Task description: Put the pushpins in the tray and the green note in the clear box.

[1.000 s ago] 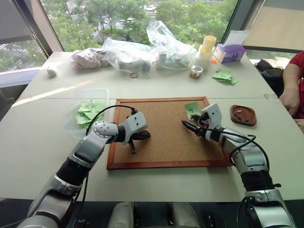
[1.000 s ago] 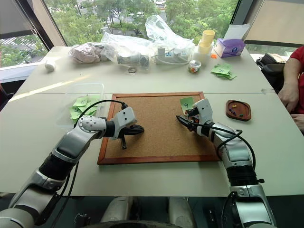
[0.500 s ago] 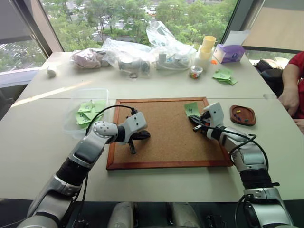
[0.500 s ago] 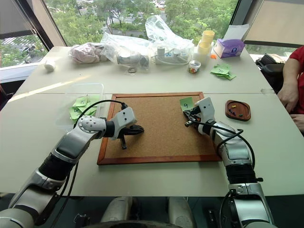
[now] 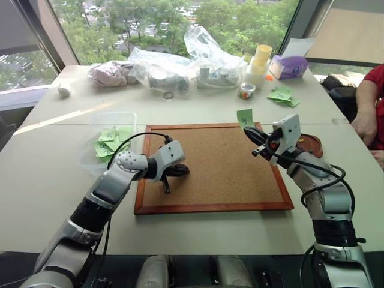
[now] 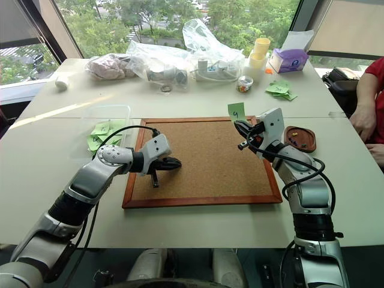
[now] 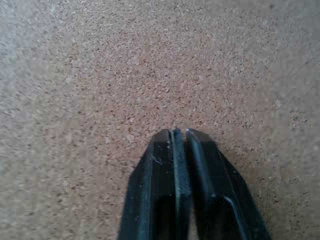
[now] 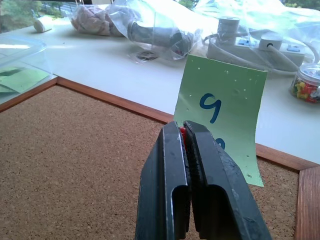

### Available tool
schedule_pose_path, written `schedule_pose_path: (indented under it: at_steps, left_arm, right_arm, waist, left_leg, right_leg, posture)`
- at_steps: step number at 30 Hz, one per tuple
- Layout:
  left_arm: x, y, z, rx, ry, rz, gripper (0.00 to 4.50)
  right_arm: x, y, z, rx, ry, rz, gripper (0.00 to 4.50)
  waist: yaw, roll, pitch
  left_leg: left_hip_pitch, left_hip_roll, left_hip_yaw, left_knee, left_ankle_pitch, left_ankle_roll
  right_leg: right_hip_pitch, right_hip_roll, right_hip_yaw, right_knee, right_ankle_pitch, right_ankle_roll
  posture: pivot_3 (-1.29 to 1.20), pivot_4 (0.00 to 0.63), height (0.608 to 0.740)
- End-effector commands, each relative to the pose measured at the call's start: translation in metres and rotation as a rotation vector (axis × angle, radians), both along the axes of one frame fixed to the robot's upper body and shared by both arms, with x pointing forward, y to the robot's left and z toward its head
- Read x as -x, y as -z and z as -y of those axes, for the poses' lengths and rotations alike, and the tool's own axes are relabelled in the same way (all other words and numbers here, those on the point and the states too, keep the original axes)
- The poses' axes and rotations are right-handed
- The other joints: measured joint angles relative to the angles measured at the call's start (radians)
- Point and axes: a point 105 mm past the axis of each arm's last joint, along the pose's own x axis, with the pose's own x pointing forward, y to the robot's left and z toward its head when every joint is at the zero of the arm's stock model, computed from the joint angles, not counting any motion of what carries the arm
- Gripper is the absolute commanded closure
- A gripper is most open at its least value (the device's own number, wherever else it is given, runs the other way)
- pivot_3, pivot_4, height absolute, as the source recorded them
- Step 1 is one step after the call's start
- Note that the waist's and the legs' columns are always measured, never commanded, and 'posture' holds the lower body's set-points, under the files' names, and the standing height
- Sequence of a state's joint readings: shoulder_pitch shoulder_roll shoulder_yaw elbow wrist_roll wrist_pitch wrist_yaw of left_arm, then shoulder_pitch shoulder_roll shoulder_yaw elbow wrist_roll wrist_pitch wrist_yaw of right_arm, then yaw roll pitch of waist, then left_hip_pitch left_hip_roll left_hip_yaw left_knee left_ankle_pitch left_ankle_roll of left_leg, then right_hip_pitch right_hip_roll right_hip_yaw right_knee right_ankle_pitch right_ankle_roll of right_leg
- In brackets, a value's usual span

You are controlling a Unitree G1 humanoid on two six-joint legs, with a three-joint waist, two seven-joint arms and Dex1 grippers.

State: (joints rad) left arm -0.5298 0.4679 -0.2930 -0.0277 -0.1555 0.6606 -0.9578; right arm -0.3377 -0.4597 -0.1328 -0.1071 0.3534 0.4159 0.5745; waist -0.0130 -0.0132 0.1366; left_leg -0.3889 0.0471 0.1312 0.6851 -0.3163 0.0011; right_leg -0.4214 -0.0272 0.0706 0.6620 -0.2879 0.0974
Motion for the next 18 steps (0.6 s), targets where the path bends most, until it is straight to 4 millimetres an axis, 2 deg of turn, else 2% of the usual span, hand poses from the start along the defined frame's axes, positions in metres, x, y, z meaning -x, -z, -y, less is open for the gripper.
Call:
schedule_pose_path:
  at_steps: [1,2,4,5,8,13,18]
  left_arm:
    - [-0.025,-0.05,-0.004,0.196,-0.092,0.016,2.11]
    - [-0.036,-0.08,-0.004,0.325,-0.128,0.024,1.59]
    - [-0.047,-0.119,0.001,0.533,-0.149,-0.009,0.54]
    - [-0.049,-0.129,0.01,0.615,-0.145,-0.051,0.03]
    - [-0.054,-0.143,0.032,0.777,-0.153,-0.207,0.03]
    - [-0.065,-0.126,0.08,0.843,-0.203,-0.457,0.03]
    - [-0.076,-0.114,0.099,0.837,-0.246,-0.5,0.03]
  right_arm:
    - [0.003,-0.022,0.001,0.028,-0.009,0.078,4.5]
    - [0.004,-0.024,0.0,0.039,-0.017,0.086,4.5]
    - [0.005,-0.028,-0.002,0.055,-0.03,0.098,4.5]
    - [0.005,-0.029,-0.002,0.063,-0.036,0.105,4.5]
    - [0.005,-0.033,-0.004,0.086,-0.05,0.122,4.5]
    - [0.004,-0.046,-0.008,0.098,-0.05,0.171,4.5]
    - [0.007,-0.052,-0.012,0.104,-0.057,0.191,4.5]
  waist:
    - [0.001,-0.001,0.001]
    - [0.001,-0.003,0.002]
    - [0.0,-0.007,0.006]
    - [-0.001,-0.007,0.006]
    - [-0.003,-0.006,0.006]
    - [-0.003,-0.007,0.006]
    - [-0.008,-0.007,0.007]
  left_leg:
    - [-0.001,0.0,0.0,0.0,0.0,0.0]
    - [-0.002,0.0,-0.001,0.001,0.0,0.0]
    - [-0.005,0.0,-0.002,0.003,0.0,0.0]
    - [-0.006,0.0,-0.003,0.004,0.0,0.0]
    - [-0.007,-0.001,-0.002,0.003,0.0,0.001]
    - [-0.006,-0.001,-0.002,0.001,0.001,-0.001]
    - [-0.005,-0.001,-0.002,0.0,0.002,-0.003]
  right_leg:
    - [-0.001,0.0,0.0,0.0,0.0,0.0]
    - [-0.002,0.0,0.0,0.0,0.0,0.0]
    - [-0.004,0.0,-0.002,0.001,0.0,0.0]
    - [-0.005,0.0,-0.002,0.001,0.0,0.001]
    - [-0.005,-0.001,-0.002,0.0,0.0,0.001]
    - [-0.005,-0.001,-0.002,0.0,0.001,0.001]
    - [-0.006,0.001,-0.001,0.0,0.001,0.001]
  posture:
    - [0.0,0.15,0.738]
    - [0.0,0.15,0.738]
    - [0.0,0.15,0.738]
    - [0.0,0.15,0.738]
    - [0.0,0.15,0.738]
    - [0.0,0.15,0.738]
    - [0.0,0.15,0.738]
